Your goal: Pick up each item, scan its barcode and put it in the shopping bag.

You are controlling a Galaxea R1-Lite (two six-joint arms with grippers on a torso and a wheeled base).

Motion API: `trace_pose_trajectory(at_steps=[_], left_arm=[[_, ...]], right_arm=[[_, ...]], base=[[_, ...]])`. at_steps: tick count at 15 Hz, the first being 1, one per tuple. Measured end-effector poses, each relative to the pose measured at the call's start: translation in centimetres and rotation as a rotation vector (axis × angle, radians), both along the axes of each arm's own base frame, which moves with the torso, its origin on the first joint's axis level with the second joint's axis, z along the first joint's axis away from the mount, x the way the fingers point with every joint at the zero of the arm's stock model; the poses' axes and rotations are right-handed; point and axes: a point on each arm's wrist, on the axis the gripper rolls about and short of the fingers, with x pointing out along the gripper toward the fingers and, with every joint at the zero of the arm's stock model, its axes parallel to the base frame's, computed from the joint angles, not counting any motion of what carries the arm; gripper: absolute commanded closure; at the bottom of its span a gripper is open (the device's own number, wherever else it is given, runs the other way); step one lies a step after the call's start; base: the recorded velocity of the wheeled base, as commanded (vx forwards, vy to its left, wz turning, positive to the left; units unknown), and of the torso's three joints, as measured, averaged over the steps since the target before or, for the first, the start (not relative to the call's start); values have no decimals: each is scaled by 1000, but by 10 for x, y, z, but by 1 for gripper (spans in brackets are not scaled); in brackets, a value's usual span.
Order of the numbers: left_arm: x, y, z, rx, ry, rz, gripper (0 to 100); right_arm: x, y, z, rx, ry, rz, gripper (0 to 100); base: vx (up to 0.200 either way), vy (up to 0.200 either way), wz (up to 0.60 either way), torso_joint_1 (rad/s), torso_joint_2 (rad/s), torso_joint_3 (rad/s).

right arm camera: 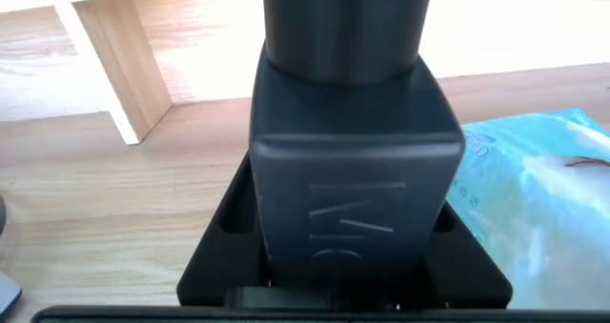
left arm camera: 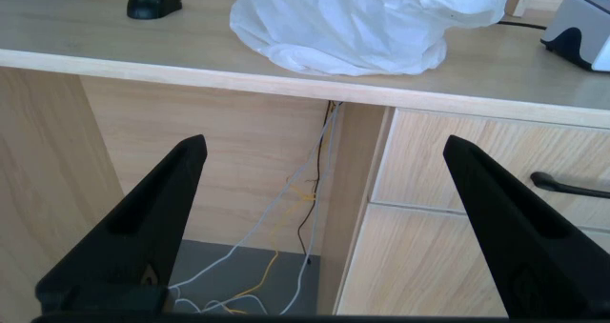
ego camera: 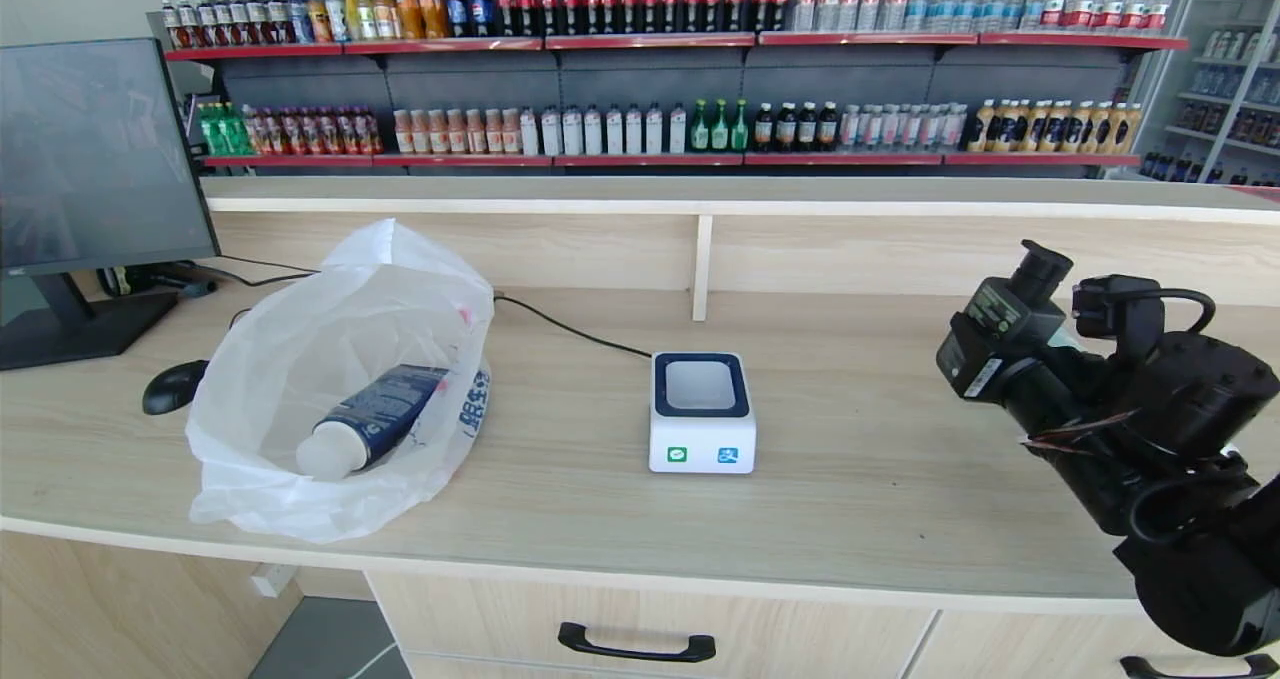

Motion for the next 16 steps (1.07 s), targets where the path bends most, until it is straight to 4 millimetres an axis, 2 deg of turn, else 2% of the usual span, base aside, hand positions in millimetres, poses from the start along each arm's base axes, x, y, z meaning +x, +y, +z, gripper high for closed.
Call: trace_pose_trajectory(at_steps=[4, 8, 13, 16], left_arm=[[0, 0, 0, 1, 1, 0, 0], [0, 0, 0, 2, 2, 0, 0], [0, 0, 0, 3, 2, 0, 0], [0, 0, 0, 3, 2, 0, 0]], right_arm=[[-34, 3, 24, 7, -60, 34, 100], [-67, 1, 35, 2, -92, 54, 100], [-84, 4, 40, 16, -109, 87, 100], [-91, 16, 44, 67, -126, 162, 100]], base=[[0, 0, 0, 0, 0, 0], [0, 0, 0, 0, 0, 0], [0, 0, 0, 0, 0, 0], [0, 0, 0, 0, 0, 0]])
